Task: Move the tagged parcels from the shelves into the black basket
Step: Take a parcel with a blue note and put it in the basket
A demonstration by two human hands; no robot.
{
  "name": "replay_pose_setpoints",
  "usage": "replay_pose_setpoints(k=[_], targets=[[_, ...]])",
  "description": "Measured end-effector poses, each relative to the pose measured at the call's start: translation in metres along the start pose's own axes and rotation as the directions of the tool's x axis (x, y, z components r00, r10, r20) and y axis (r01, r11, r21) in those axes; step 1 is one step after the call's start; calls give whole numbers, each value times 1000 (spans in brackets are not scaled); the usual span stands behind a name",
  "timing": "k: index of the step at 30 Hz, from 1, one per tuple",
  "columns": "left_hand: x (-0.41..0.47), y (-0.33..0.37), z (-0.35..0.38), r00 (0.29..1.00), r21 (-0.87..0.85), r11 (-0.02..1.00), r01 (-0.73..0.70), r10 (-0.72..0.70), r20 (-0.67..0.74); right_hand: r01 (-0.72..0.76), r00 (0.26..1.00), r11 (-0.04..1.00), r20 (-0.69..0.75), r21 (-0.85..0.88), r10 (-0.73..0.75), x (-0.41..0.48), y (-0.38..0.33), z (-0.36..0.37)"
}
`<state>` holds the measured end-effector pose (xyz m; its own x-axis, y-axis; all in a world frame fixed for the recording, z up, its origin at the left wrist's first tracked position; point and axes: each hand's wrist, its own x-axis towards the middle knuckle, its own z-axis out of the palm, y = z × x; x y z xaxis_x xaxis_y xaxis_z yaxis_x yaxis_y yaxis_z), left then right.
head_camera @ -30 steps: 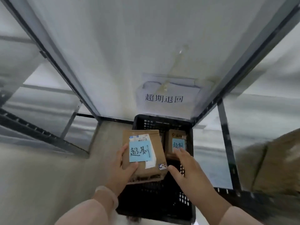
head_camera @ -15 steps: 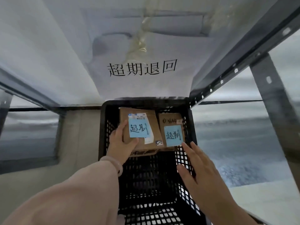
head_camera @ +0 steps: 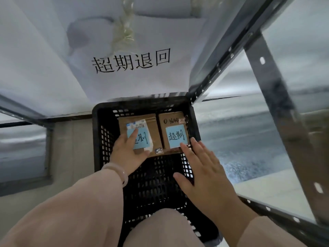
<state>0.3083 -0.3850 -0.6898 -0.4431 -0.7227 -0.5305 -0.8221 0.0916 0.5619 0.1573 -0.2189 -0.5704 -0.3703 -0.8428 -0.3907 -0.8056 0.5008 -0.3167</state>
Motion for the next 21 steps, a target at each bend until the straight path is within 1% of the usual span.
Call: replay_pose_setpoints(k=[2, 4, 6, 8, 12, 15, 18, 21], targets=[[-28, 21, -15, 997, 46, 995, -83, 83, 5, 12, 1000, 1000, -26, -4, -12, -13, -7, -15], [-58, 43, -30, 971, 96, 973, -212, 221, -94, 25, 998, 1000, -66, 6, -24, -27, -16, -33], [-92, 66, -48, 906, 158, 930, -332, 361, -220, 46, 993, 999, -105, 0, -46, -43, -25, -54], [-126, 86, -64, 845, 203, 895, -397, 443, -300, 64, 990, 998, -128, 6, -63, -63, -31, -73], [-190, 113, -88, 744, 287, 826, -485, 562, -362, 121, 973, 993, -200, 6, -117, -118, -36, -105], [-244, 129, -93, 690, 365, 787, -497, 614, -383, 204, 939, 978, -275, -38, -207, -169, -34, -123], [-303, 147, -82, 635, 404, 755, -516, 654, -411, 271, 898, 961, -345, -60, -274, -228, -24, -143], [-362, 179, -60, 555, 439, 699, -565, 715, -426, 270, 864, 956, -409, -113, -293, -292, 2, -166]])
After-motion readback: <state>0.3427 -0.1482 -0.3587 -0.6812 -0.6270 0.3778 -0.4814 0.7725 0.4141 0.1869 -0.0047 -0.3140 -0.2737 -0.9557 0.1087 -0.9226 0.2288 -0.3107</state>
